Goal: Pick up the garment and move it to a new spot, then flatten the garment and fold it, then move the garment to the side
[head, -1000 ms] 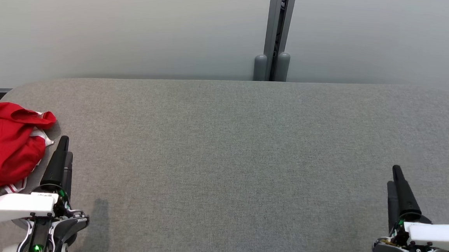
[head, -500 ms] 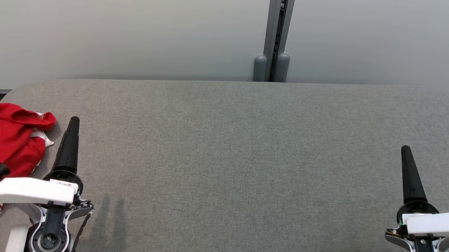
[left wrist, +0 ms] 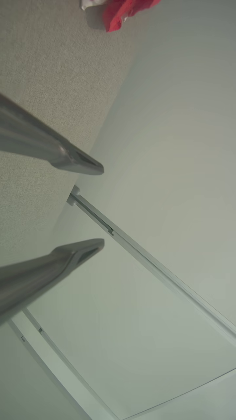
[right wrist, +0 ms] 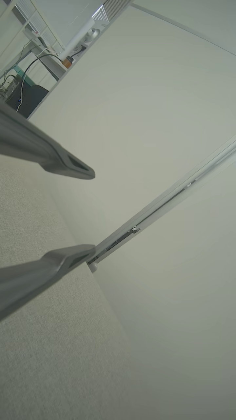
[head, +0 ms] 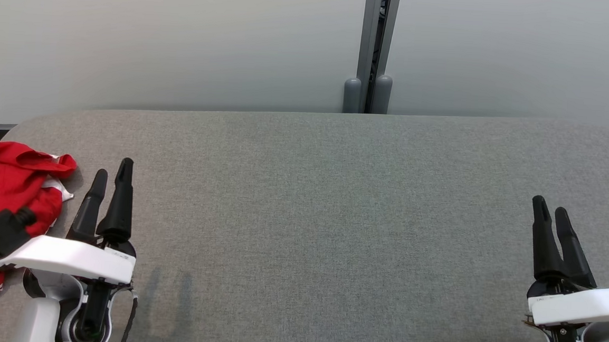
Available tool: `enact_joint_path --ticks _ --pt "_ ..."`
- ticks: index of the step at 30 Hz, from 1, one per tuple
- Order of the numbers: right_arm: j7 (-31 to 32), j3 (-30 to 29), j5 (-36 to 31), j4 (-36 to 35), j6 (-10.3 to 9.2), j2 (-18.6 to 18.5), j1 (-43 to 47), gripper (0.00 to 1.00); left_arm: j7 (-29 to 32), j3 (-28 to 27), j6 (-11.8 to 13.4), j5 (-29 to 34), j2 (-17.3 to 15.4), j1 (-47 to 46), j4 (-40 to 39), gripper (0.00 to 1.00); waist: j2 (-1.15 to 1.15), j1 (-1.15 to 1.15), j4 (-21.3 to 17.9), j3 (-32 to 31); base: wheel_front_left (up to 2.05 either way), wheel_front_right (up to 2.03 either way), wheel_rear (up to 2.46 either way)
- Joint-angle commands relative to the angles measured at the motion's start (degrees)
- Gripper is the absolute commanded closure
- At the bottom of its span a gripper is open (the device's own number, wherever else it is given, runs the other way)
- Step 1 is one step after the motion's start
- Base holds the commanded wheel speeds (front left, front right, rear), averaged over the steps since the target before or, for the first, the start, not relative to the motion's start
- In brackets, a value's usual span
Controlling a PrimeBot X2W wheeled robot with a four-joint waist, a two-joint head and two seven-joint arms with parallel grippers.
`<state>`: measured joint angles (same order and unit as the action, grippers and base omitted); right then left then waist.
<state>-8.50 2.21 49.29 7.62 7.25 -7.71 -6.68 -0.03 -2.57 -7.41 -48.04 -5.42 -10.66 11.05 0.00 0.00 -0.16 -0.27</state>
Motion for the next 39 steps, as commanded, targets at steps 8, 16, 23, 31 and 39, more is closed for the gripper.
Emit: enact_joint_path --ticks 8,16,23,31,39 --pt "-1.38 0.00 -9.90 -0.33 0.28 -0.65 0.09 0.00 -2.43 2.18 0.18 8.00 -0.92 0.46 0.72 0.00 0.00 0.00 -0.17 -0.22 0.00 0.00 0.00" --pt "-2.08 -0.01 -16.16 1.14 0.29 -0.46 0.66 0.00 -4.07 3.04 0.66 12.71 -1.03 1.46 2.31 0.00 0.00 0.00 -0.25 -0.30 0.00 0.00 0.00" --pt "-2.77 -1.21 -21.71 3.20 0.30 0.26 1.17 0.00 -5.64 3.76 1.19 17.21 -1.36 2.15 3.53 0.00 0.00 0.00 -0.24 -0.42 0.00 0.00 0.00" --pt "-3.38 -2.51 -26.73 5.89 0.30 1.01 1.60 0.00 -7.29 4.33 1.64 21.62 -1.55 2.58 4.59 0.00 0.00 0.00 -0.32 -0.65 0.00 0.00 0.00" --pt "-3.82 -2.97 -31.06 7.45 0.31 1.29 1.50 0.00 -8.90 4.96 1.51 24.96 -1.56 2.53 6.09 0.00 0.00 0.00 -0.40 -0.86 0.00 0.00 0.00"
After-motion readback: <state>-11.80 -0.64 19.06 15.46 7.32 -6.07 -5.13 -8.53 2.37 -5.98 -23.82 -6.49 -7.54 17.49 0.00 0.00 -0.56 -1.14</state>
